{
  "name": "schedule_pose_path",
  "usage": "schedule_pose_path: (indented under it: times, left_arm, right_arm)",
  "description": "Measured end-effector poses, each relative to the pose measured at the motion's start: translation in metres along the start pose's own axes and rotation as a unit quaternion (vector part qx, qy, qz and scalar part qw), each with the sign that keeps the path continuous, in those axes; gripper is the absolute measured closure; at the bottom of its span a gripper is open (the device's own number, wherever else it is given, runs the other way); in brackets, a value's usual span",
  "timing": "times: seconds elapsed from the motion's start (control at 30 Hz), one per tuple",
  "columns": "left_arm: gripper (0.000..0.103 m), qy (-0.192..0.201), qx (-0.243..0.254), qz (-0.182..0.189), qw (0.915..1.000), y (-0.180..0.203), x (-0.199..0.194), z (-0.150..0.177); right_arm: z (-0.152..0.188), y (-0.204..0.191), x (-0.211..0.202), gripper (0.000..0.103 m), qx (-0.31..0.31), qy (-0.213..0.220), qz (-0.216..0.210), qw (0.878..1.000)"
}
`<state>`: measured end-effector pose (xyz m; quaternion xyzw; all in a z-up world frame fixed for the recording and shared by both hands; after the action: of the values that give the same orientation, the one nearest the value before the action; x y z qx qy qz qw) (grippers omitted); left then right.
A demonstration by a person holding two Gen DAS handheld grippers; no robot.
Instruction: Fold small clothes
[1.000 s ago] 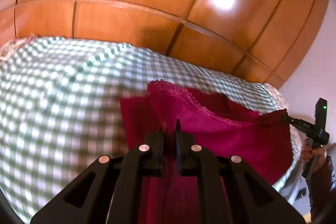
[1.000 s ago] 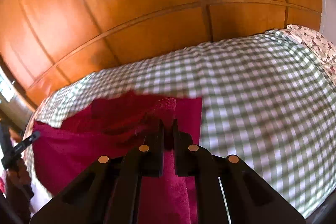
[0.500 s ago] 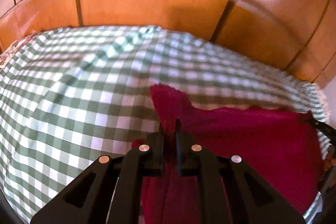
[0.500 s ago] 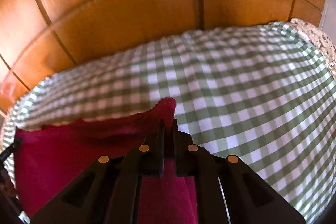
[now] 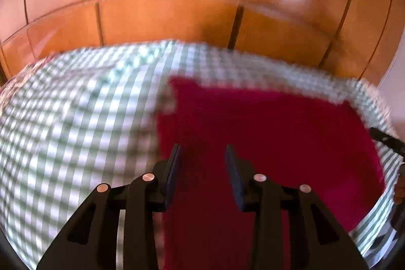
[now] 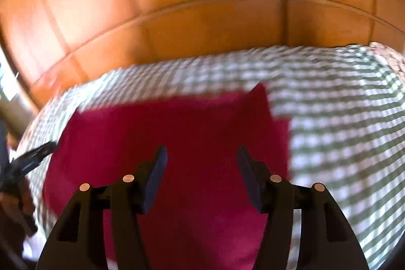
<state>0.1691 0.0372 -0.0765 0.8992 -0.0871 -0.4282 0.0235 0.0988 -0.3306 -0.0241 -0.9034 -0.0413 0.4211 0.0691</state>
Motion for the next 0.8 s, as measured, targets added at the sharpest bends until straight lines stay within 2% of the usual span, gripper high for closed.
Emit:
schedule_pose_path:
  times: [0.03,0.07,0.1,0.13,0.2,0.33,0.43,0.53,0.63,0.67,0.73,0.8]
  left_arm:
    - [0.071,-0.012,-0.014,-0.007,0.9998,-0.007,0.002,0.01]
    - [0.07,-0.019,-0.038,0.001,0.9991,-0.016,0.0,0.017]
    - [0.068,-0.023,-0.081,0.028,0.996,-0.03,-0.007,0.026]
    - [0.067,-0.022,-0.114,0.049,0.9921,-0.041,-0.015,0.032]
    - [0.067,-0.016,-0.139,0.067,0.9878,-0.059,-0.031,0.043]
    - [0.067,-0.018,-0.127,0.093,0.9874,-0.074,-0.051,0.068]
    - [0.066,-0.025,-0.116,0.119,0.9858,-0.069,-0.058,0.087]
    - [0.062,-0.023,-0.119,0.144,0.9821,-0.062,-0.052,0.092]
    - [0.069,-0.029,-0.117,0.148,0.9817,-0.055,-0.044,0.091]
    - [0.085,-0.034,-0.098,0.134,0.9855,-0.053,-0.04,0.092]
    - [0.085,-0.041,-0.08,0.114,0.9895,-0.051,-0.033,0.097]
    - [0.085,-0.043,-0.093,0.121,0.9873,-0.052,-0.034,0.101]
  right_arm:
    - [0.011,-0.005,0.005,0.046,-0.013,-0.011,0.011,1.0]
    - [0.027,-0.003,0.016,0.046,-0.014,-0.033,0.033,0.999]
    - [0.036,0.001,0.023,0.046,-0.004,-0.041,0.037,0.998]
    - [0.041,0.003,0.024,0.045,0.007,-0.025,0.03,0.999]
    - [0.044,0.002,0.022,0.042,0.007,-0.004,0.024,1.0]
    - [0.046,-0.004,0.025,0.03,-0.002,0.01,0.017,1.0]
    - [0.047,-0.004,0.024,0.029,0.0,0.02,0.023,1.0]
    - [0.046,-0.005,0.025,0.029,0.0,0.022,0.027,0.999]
    - [0.045,-0.004,0.025,0.029,0.0,0.02,0.026,0.999]
    - [0.045,-0.002,0.025,0.029,0.0,0.021,0.023,1.0]
    - [0.046,0.001,0.025,0.029,0.002,0.025,0.015,1.0]
    - [0.047,0.002,0.025,0.029,0.002,0.031,0.009,0.999]
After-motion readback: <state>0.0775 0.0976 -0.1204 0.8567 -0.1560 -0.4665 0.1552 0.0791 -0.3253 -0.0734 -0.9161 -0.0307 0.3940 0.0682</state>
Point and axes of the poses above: each gripper's, at about its wrist camera, not at the fingertips, and x roughly the way its jaws point, y to its right, z to its underside, the point moved 5 cm from there along x, roughly the way its jaws point
